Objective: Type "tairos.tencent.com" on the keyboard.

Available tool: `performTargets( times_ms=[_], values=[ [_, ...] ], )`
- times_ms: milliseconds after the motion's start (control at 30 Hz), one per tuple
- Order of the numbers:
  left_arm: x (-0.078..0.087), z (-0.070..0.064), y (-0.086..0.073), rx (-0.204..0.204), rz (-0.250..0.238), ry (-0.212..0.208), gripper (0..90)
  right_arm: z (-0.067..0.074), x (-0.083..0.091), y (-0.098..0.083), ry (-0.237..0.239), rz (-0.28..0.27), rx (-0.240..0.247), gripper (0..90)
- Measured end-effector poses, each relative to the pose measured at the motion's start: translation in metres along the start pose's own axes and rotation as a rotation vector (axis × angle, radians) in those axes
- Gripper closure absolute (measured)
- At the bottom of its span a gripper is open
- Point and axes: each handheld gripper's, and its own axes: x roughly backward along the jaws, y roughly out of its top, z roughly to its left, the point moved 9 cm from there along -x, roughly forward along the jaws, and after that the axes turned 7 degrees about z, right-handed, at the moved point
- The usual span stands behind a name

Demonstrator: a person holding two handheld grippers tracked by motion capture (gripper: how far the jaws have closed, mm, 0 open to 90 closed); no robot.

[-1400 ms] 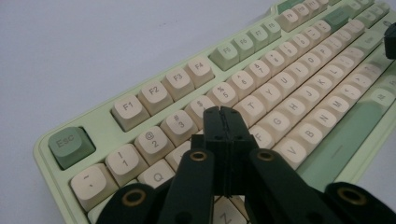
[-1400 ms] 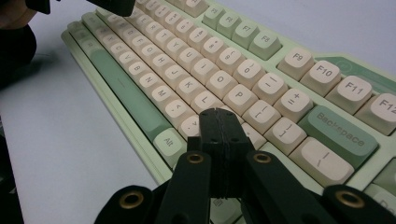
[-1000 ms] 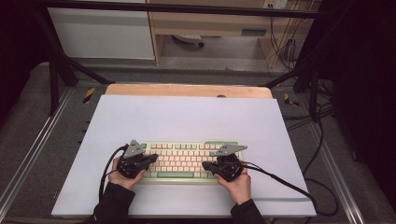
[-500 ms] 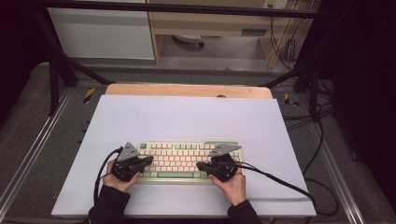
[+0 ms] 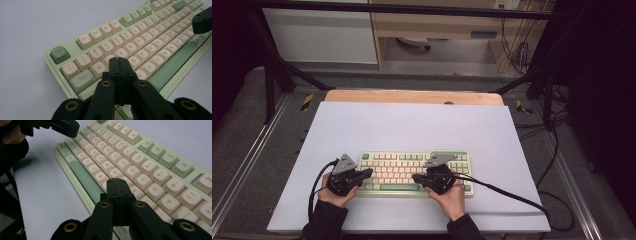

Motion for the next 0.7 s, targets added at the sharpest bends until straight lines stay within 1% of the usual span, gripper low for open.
performTargets(
  times_ms=[67,133,167,200,333,533,700],
  values=[
    [-0.001,0.0,-0.001,0.003,0.001,-0.001,90.0,0.003,-0.005,0.003,0.008,-0.002,0.006,90.0],
    [-0.001,0.0,-0.001,0.0,0.003,-0.002,90.0,0.004,-0.011,0.004,-0.009,0.017,0.021,90.0],
    [-0.001,0.0,-0.001,-0.001,0.002,-0.002,90.0,0.005,-0.013,0.004,-0.005,0.022,0.022,90.0],
    [-0.001,0.0,-0.001,0.0,0.002,-0.003,90.0,0.007,-0.016,0.005,0.003,0.018,0.017,90.0],
    [-0.002,0.0,-0.001,0.0,0.003,-0.004,90.0,0.007,-0.022,0.004,0.005,0.024,0.004,90.0],
    [-0.001,0.0,-0.001,-0.001,0.002,-0.003,90.0,0.009,-0.029,0.006,0.011,0.023,0.013,90.0],
    [-0.001,0.0,-0.001,-0.001,0.004,-0.003,90.0,0.008,-0.033,0.004,0.008,0.031,0.009,90.0]
  ],
)
